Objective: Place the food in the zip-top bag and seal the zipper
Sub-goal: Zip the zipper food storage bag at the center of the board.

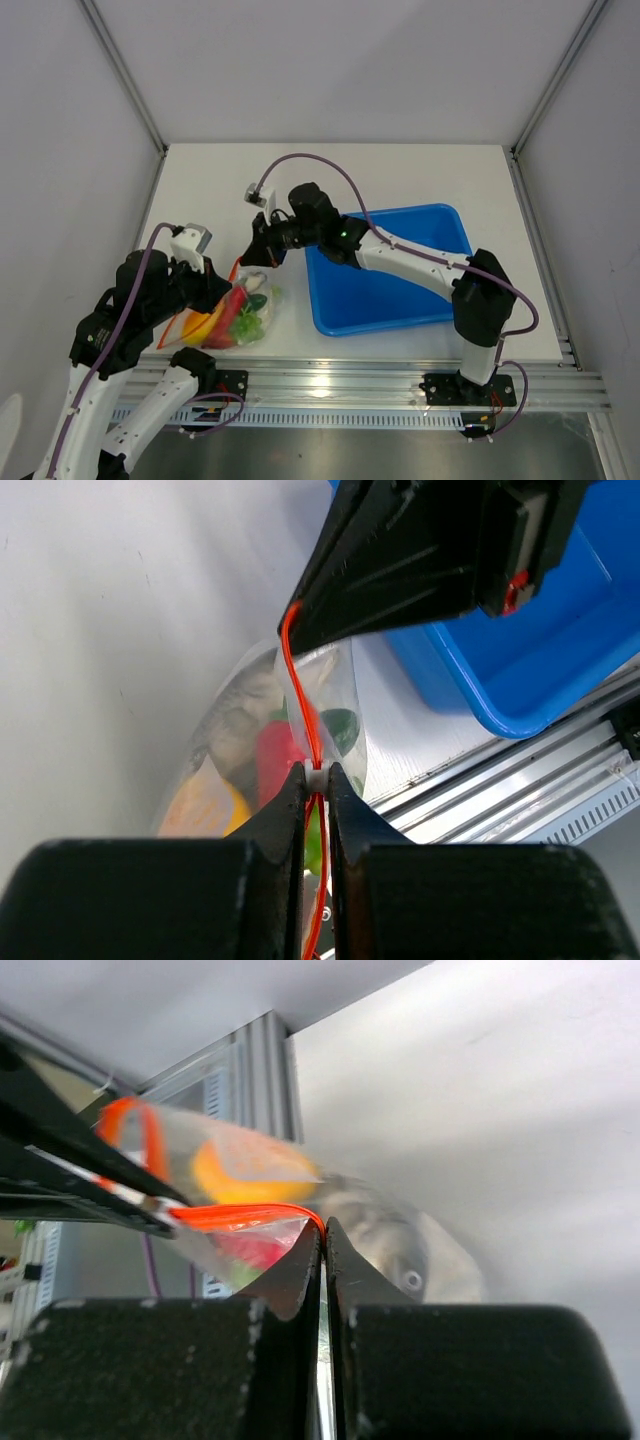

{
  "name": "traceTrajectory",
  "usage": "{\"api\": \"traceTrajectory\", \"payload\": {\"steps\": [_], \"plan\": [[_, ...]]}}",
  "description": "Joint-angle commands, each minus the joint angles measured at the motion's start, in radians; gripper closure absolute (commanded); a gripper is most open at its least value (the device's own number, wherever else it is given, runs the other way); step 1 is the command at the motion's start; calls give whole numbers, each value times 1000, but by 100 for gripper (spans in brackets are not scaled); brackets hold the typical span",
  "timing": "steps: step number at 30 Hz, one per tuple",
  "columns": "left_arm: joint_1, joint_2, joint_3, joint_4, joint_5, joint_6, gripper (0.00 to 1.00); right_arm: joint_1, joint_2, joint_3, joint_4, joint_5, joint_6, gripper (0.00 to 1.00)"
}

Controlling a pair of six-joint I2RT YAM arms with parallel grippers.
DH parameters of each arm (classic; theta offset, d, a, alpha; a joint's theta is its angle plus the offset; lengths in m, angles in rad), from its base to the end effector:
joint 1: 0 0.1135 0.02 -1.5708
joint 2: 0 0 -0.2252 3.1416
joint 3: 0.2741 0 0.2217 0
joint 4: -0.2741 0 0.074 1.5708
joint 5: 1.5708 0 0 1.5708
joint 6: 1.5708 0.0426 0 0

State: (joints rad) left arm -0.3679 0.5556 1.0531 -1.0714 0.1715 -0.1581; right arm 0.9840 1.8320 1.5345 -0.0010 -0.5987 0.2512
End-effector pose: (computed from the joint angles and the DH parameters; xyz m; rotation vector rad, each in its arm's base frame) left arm 0.0767 -0.0373 0.3239 0.3287 2.1506 -0.4879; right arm 0.2038 0.3498 0.2938 -1.1506 1.7165 1.3687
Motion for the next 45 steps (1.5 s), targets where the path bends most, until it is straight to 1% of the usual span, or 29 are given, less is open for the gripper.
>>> {"api": "traceTrajectory", "payload": {"steps": [1,8,12,18,26,37,45], "plan": [[-6,-22,42,-1,74,-32,93,-88,-46,-28,59,178,-1,100],[-6,-20,45,-2,77,-35,99,-108,-69,-63,88,186,13,100],[-6,-23,45,-10,69,-35,99,-131,-82,-83,111,174,26,100],[-6,-33,44,-18,68,-34,100,-142,-91,-85,96,169,16,100],[-6,-59,50,-53,48,-38,100,-194,-93,-83,81,178,23,100],[-6,-134,58,-122,28,-112,100,-240,-56,-79,107,169,31,100],[-6,-171,51,-148,26,-162,99,-246,-39,-56,104,165,33,100]]}}
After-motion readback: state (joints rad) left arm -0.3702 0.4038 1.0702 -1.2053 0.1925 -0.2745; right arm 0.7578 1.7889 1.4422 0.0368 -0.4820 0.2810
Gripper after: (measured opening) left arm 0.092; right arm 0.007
